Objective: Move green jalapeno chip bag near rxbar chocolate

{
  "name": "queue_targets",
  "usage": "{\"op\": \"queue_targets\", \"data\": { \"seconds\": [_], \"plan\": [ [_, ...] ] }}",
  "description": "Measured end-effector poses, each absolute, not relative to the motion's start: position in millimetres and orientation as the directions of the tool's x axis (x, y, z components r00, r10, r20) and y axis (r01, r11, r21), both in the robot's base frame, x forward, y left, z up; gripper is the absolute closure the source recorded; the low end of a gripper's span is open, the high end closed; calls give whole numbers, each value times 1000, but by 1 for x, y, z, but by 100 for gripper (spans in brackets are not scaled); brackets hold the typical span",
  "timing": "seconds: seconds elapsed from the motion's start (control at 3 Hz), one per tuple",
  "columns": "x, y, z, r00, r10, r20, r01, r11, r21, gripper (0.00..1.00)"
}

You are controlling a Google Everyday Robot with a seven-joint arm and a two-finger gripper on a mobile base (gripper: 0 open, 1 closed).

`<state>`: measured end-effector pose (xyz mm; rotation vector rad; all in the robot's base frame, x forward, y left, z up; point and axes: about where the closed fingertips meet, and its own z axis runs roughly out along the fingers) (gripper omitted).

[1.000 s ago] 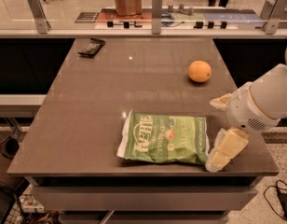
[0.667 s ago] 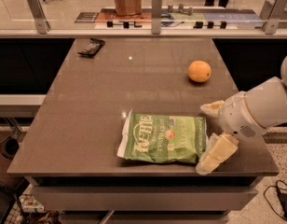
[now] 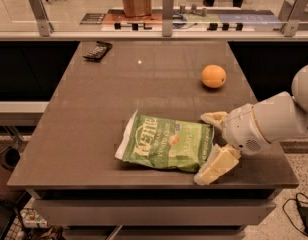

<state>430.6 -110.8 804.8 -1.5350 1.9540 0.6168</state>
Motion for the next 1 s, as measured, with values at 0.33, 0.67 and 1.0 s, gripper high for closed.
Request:
{"op": "queue_targets", "data": {
  "seconds": [0.33,0.67,1.0],
  "plan": [
    [431,-111,808,-176,-708,-684,-972,234,8,62],
    [431,-111,812,-176,-708,-684,-972,234,8,86],
    [431,-111,816,-176,-707,-685,-972,234,8,100]
  ]
}}
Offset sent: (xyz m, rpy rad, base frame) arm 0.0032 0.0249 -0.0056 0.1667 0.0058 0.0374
